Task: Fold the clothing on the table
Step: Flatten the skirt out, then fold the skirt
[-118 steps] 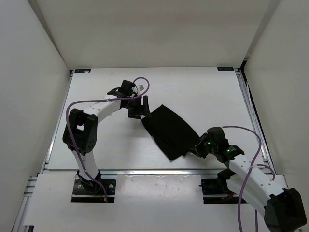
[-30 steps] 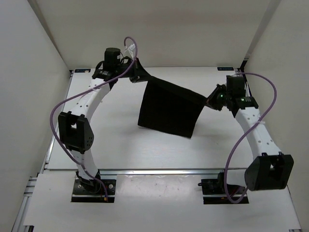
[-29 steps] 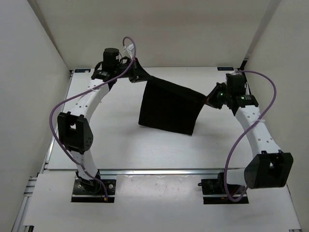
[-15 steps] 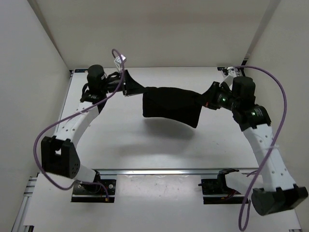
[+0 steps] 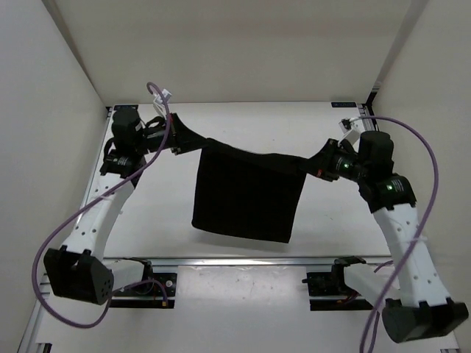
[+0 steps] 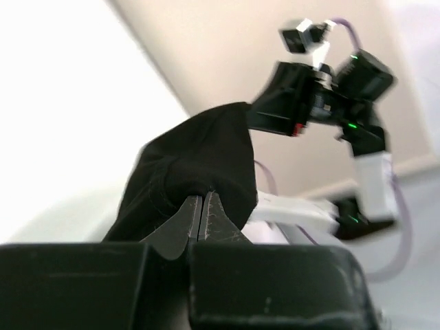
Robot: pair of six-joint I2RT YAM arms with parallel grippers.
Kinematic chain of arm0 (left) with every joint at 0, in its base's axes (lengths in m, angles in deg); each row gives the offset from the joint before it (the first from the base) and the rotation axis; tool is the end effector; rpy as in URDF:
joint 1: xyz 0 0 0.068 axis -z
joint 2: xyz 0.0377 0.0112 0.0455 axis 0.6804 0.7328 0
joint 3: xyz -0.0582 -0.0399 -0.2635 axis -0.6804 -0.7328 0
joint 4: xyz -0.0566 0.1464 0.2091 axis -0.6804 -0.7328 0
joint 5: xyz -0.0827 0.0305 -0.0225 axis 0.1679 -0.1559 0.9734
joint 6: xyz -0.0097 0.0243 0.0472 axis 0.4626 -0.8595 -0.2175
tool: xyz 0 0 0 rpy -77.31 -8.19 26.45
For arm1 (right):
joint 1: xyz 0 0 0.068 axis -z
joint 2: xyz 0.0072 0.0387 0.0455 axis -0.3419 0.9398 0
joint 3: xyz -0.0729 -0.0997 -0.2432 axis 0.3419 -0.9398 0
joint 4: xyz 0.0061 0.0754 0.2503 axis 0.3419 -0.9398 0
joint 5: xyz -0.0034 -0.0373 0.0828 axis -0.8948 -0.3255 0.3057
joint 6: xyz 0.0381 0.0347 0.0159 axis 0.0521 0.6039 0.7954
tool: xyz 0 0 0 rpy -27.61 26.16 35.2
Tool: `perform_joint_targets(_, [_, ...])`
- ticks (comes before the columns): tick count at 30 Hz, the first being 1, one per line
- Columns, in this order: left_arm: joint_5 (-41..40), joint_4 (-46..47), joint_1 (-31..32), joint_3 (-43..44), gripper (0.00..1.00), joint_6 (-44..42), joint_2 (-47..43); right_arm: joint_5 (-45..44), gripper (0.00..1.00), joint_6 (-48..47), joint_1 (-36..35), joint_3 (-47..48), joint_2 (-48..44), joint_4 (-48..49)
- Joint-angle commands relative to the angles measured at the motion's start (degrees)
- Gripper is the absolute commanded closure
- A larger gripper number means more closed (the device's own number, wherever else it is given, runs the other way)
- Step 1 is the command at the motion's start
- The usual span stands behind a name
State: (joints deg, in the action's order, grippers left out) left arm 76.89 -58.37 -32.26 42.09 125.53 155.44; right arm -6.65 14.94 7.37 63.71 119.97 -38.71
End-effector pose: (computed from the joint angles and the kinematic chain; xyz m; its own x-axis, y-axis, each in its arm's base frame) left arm 0.2546 -0.0788 0.3983 -0.7506 -0.2550 -0.6095 0.5578 0.2499 -0.7915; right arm 0.1758 0.0558 0.3957 -0.6342 0.3338 -0.6974 -0.3158 0.7114 0.6278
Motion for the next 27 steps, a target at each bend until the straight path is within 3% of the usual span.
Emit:
perform_joint_targets(1, [-11.3,-14.2,0.5,-1.4,1.0,-9.8,5.9,7.2,1.0,-0.8,6.1,-5.6,5.3,3.7])
perform_joint_targets(7, [-18.2,-14.1,2.7,3.6,1.0,-12.0,24.0,10.1,1.0,-3.1,11.6,-5.5,21.5,13.9])
perform_joint_targets(13, [-18.4,-12.2,1.8,16.5,1.0,-9.0,40.3,13.9,0.99,-3.4,15.8,1.3,36.2,18.8])
perform_joint_targets(17, [-17.8,-13.9,2.1,25.8,1.0,-8.3,48.2,12.9,1.0,-2.7,16.4,3.8,39.6,20.5])
perform_joint_targets(22, [-14.8,-12.6,4.1,26.6,1.0,-6.0,48.2,13.2,1.0,-4.2,17.8,4.7,42.0,17.4])
perform_joint_targets(27, [-13.6,-8.4,5.6,17.0,1.0,-3.5,42.6,12.9,1.0,-6.2,17.5,0.2,40.9,14.3])
